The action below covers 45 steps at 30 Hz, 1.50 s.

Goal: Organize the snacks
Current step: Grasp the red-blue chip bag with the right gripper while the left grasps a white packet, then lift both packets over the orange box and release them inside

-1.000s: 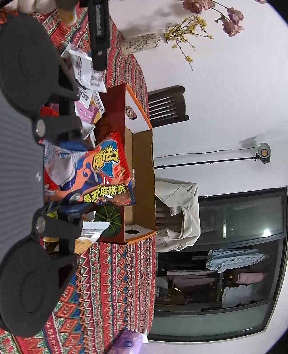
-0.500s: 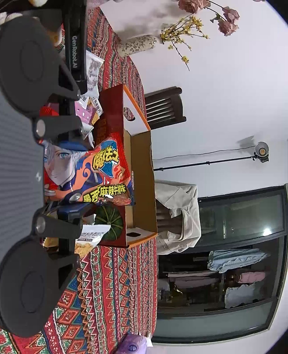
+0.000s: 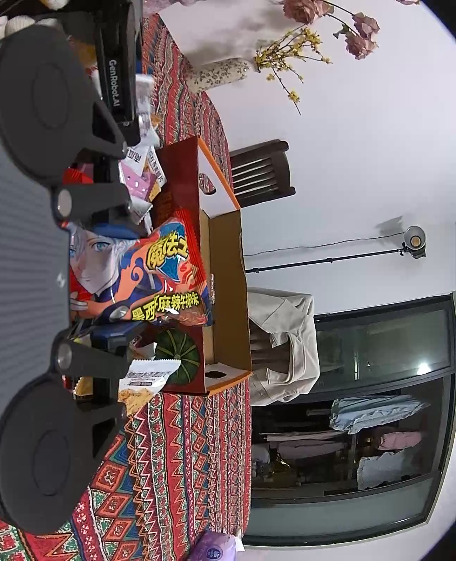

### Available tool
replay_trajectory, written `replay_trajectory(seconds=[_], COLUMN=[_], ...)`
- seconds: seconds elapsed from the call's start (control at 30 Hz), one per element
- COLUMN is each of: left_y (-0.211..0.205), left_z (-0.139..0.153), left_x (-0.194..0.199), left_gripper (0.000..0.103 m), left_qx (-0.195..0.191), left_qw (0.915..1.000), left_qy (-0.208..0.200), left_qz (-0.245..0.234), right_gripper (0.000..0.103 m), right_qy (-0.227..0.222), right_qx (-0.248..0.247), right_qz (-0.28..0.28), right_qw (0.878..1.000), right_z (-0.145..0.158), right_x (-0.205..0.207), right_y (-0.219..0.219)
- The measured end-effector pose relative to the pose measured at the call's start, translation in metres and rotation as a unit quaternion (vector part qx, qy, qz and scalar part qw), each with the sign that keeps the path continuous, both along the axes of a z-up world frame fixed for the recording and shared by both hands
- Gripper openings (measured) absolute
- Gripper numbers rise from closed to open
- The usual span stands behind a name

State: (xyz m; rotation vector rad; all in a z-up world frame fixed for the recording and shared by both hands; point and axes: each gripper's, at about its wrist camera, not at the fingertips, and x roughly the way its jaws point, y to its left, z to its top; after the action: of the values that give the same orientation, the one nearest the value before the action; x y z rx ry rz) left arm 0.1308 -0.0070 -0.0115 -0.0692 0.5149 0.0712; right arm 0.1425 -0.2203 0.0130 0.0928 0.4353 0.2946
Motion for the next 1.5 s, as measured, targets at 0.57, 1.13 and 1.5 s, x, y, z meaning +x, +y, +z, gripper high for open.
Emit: replay_trajectory(seconds=[0.57, 1.13, 1.5], left_y=[0.008, 0.010, 0.001], left_z=[0.013, 0.032, 0.075], left_x=[-0.025, -0.027, 0.000], left_gripper=[0.030, 0.023, 0.023], left_qx=[-0.006, -0.009, -0.020], left_qw=[0.9995, 0.9977, 0.9929], left_qy=[-0.030, -0.063, -0.107], left_qz=[-0.011, -0.023, -0.048], right_gripper=[0.046, 0.046, 0.046], right_qy=[-0.006, -0.016, -0.055], right_qx=[0.002, 0.001, 0.015], right_qz=[0.010, 0.013, -0.011], right_qw=[1.000, 1.000, 0.998], right_z=[0.002, 0.009, 0.047], right_x=[-0.010, -0.013, 0.014], right_y=[0.001, -0.001, 0.001])
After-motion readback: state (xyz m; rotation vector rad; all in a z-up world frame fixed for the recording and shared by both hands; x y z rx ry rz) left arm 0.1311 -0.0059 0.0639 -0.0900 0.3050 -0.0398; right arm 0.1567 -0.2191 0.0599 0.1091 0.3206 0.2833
